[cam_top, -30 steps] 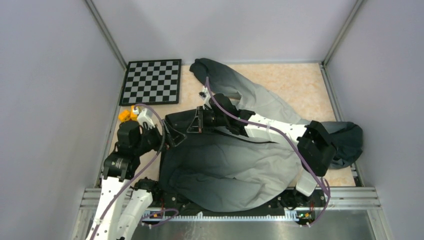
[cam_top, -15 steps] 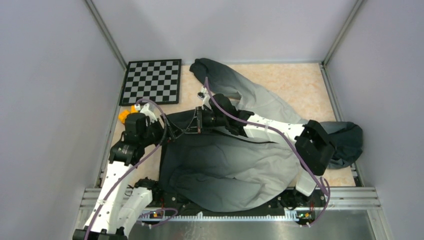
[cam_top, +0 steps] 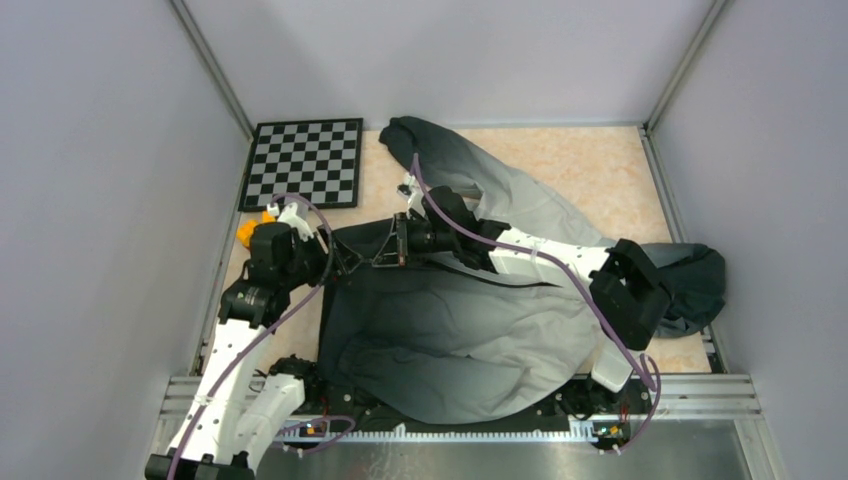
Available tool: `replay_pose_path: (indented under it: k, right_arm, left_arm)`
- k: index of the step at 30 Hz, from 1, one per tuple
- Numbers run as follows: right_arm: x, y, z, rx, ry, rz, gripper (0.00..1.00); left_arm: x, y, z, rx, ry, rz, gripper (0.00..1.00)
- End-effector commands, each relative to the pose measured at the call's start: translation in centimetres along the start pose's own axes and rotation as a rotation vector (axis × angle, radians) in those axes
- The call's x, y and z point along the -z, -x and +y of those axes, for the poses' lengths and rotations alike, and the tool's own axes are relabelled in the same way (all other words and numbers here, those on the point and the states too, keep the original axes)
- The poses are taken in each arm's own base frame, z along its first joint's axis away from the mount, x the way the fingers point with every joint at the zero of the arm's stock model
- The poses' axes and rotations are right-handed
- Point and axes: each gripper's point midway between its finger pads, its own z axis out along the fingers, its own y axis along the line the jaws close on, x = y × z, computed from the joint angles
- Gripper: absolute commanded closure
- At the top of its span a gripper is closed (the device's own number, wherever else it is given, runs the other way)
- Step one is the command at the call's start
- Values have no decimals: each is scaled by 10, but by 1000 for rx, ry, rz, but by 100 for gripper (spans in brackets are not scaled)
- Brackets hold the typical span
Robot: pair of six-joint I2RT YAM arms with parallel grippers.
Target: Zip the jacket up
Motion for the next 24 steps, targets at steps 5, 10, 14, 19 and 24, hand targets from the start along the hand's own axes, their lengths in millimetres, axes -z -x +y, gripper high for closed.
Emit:
replay_pose_path:
  k: [5, 10, 14, 19, 24]
  right_arm:
    - [11, 17, 32, 48, 114, -47, 100]
    - [11, 16, 32, 51, 120, -38, 100]
    - [12, 14, 31, 51, 116, -30, 100]
    - [13, 13, 29, 68, 100, -25, 100]
    - [10, 16, 30, 72, 86, -9, 100]
  left_arm:
    - [1, 17, -23, -48, -101, -37, 40]
    - [-2, 18, -26, -40, -121, -40, 55]
    - [0, 23, -24, -56, -103, -67, 65]
    - [0, 20, -24, -72, -114, -59, 85]
    - [5, 12, -27, -134, -150, -34, 100]
